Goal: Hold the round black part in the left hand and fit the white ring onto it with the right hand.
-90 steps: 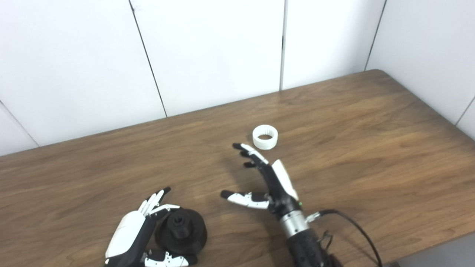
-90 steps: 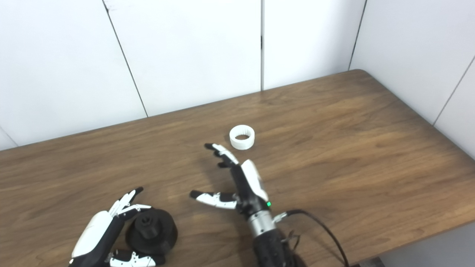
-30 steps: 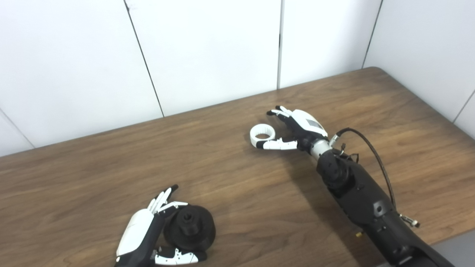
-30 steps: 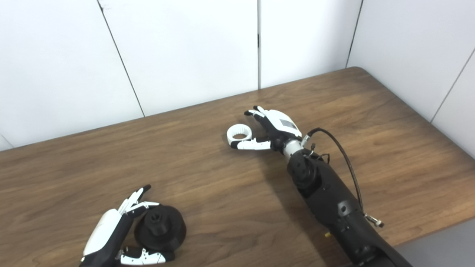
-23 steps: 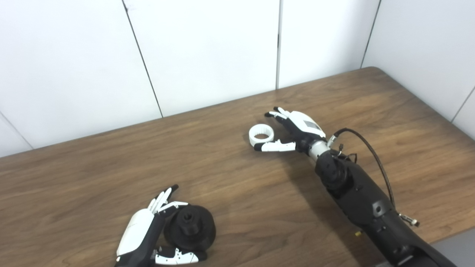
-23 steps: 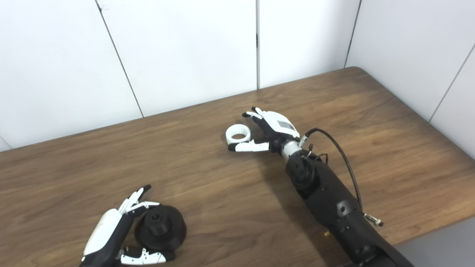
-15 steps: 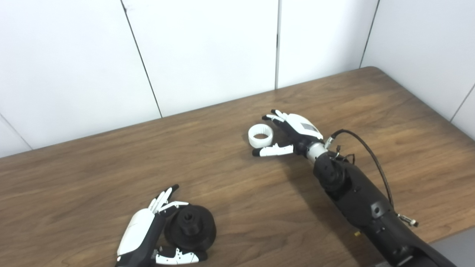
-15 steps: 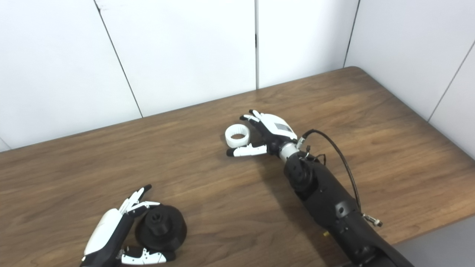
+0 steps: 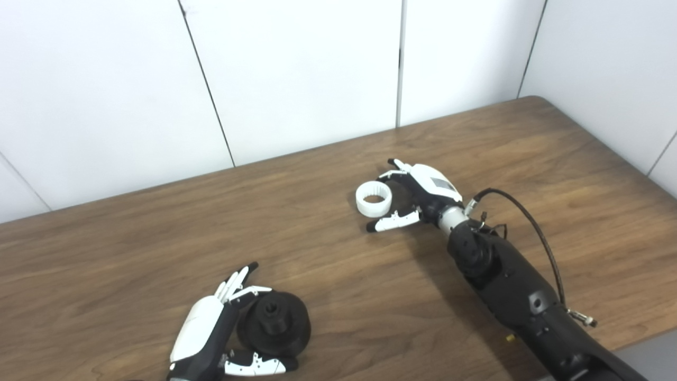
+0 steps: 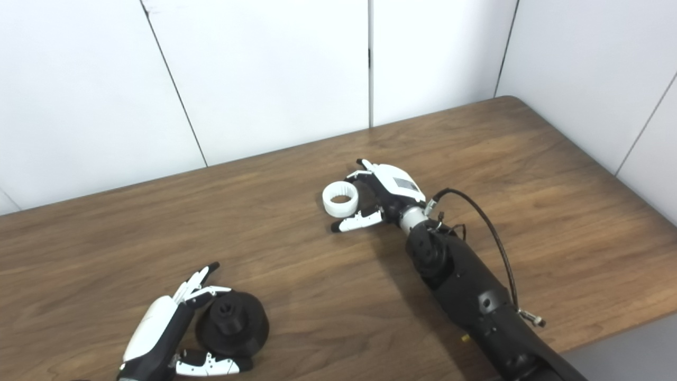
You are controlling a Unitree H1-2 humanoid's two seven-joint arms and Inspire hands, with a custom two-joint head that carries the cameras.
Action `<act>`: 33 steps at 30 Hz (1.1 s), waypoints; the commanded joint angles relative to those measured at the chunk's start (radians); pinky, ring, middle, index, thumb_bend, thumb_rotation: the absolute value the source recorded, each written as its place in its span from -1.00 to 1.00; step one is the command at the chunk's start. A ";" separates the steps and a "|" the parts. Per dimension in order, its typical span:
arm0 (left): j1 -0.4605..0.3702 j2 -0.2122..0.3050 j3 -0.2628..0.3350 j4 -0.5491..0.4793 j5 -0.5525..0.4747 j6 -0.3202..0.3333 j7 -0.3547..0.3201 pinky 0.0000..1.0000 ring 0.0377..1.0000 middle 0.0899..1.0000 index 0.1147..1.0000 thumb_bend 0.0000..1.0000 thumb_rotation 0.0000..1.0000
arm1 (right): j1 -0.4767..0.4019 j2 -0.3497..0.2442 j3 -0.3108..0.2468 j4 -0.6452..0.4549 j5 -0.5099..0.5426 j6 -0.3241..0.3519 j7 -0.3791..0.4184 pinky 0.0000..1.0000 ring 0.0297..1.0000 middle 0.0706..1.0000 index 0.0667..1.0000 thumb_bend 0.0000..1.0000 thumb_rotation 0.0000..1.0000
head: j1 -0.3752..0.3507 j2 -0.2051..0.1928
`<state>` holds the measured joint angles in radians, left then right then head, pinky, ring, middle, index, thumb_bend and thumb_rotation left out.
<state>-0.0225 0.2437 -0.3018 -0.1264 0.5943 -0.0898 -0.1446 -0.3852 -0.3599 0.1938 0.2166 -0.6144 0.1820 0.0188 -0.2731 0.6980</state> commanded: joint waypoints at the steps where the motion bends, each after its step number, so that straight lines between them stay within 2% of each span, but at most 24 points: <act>1: -0.013 0.006 0.001 -0.028 0.015 0.011 -0.008 1.00 1.00 1.00 0.22 1.00 -0.29 | -0.017 0.007 0.000 -0.004 0.007 -0.044 -0.029 0.79 0.92 0.91 0.33 0.71 -0.22 | 0.000 0.001; 9: -0.009 0.005 0.000 -0.034 0.016 0.013 -0.007 1.00 1.00 1.00 0.22 1.00 -0.28 | -0.008 0.020 -0.001 0.012 0.012 -0.085 -0.095 0.78 0.87 0.82 0.12 0.59 -0.41 | 0.001 0.006; 10: -0.009 0.004 0.000 -0.033 0.014 0.012 -0.006 1.00 1.00 1.00 0.22 1.00 -0.27 | -0.007 0.021 -0.002 0.014 0.014 -0.091 -0.104 0.79 0.86 0.81 0.00 0.27 -0.58 | 0.002 0.006; 13: -0.009 0.003 0.001 -0.033 0.010 0.014 -0.008 1.00 1.00 1.00 0.22 1.00 -0.29 | -0.004 0.025 -0.006 0.027 0.026 -0.124 -0.133 0.80 0.84 0.77 -0.08 0.07 -0.68 | 0.002 0.007; 19: -0.011 0.003 0.000 -0.035 0.017 0.017 -0.009 1.00 1.00 1.00 0.22 1.00 -0.28 | -0.004 0.028 -0.008 0.048 0.024 -0.157 -0.164 0.81 0.82 0.73 -0.10 0.04 -0.71 | 0.004 0.008; 33: -0.009 -0.001 -0.002 -0.038 0.016 0.024 -0.009 1.00 1.00 1.00 0.22 1.00 -0.28 | 0.009 0.040 -0.020 0.043 0.039 -0.172 -0.201 0.78 0.80 0.68 -0.11 0.04 -0.72 | 0.019 0.016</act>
<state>-0.0219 0.2390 -0.3038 -0.1370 0.5947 -0.0646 -0.1510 -0.3669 -0.3216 0.1785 0.2774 -0.5714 0.0248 -0.1730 -0.2547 0.7133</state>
